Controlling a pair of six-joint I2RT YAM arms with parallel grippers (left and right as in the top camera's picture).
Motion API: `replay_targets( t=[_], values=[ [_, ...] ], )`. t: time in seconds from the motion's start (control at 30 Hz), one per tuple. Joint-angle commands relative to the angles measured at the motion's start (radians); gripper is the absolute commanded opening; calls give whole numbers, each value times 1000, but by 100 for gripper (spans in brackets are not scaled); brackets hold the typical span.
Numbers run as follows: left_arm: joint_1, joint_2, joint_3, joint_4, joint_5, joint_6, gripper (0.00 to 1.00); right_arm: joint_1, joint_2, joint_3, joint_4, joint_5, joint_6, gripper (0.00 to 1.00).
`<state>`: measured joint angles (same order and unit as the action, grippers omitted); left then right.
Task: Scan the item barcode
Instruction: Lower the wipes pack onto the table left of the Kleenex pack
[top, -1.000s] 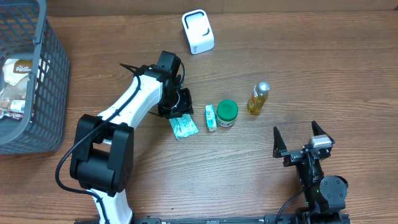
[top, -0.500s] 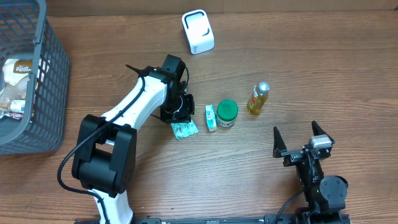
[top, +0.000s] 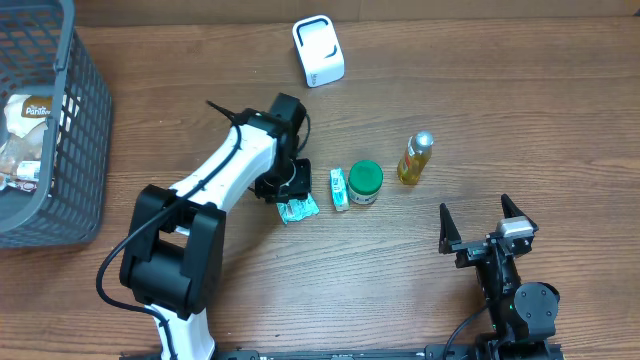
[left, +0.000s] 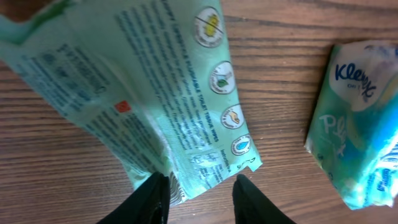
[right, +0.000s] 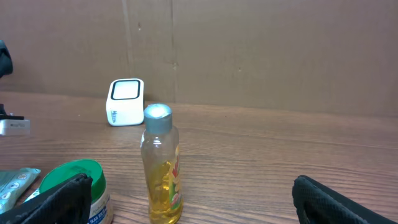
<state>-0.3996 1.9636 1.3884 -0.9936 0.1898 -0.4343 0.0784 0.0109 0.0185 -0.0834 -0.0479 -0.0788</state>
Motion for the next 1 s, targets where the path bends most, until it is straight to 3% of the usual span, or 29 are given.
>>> replay_targets(
  t=[0.0, 0.3, 0.97],
  values=[
    [-37, -21, 21, 6, -75, 16, 38, -4, -8, -11, 3, -2, -1, 100],
    [-60, -21, 21, -6, -146, 0, 37, -4, -8, -11, 2, -2, -1, 100],
    [-64, -21, 21, 5, -145, -65, 38, -4, -8, -11, 2, -2, -1, 100]
  ],
)
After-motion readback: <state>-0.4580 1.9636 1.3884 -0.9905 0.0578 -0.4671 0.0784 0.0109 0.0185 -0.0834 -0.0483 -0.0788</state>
